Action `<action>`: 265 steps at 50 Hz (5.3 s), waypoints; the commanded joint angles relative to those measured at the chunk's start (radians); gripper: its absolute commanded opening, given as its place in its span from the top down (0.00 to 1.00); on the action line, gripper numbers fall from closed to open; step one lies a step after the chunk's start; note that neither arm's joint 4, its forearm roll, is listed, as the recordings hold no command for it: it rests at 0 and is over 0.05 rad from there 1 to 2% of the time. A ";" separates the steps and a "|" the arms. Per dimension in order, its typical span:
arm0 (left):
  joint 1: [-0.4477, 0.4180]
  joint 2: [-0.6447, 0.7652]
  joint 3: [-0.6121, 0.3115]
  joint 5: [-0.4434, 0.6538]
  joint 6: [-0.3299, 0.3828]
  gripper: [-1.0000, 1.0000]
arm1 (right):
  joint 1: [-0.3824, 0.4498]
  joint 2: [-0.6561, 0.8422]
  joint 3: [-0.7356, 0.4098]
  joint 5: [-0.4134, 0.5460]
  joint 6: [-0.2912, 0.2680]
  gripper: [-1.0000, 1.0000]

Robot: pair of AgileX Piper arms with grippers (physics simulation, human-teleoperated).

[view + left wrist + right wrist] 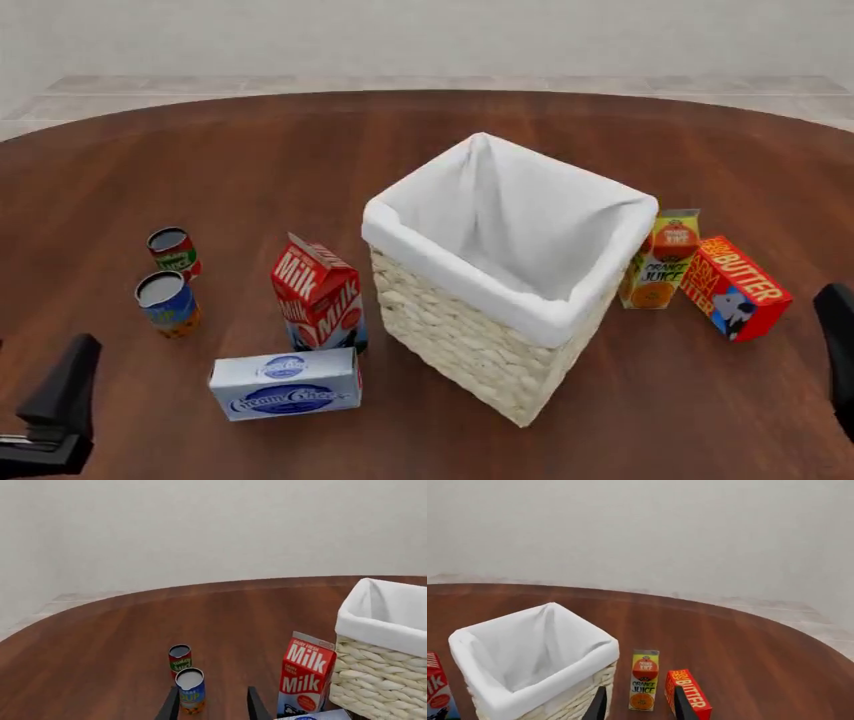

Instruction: Pick up the orange juice, and put it in the basket.

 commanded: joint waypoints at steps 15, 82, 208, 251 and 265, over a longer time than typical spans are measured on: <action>-0.060 -0.001 0.004 0.011 0.027 0.00 | 0.056 0.455 -0.056 -0.218 -0.037 0.00; -0.075 0.000 0.009 0.030 0.083 0.00 | -0.093 1.018 0.009 -0.673 -0.131 0.00; -0.098 0.002 0.010 0.063 0.103 0.00 | -0.070 1.650 -0.206 -0.935 -0.043 0.00; -0.111 0.002 0.010 0.071 0.104 0.00 | -0.094 1.573 -0.178 -0.948 -0.021 1.00; -0.110 0.001 0.010 0.070 0.103 0.00 | -0.077 1.369 -0.157 -0.833 -0.014 1.00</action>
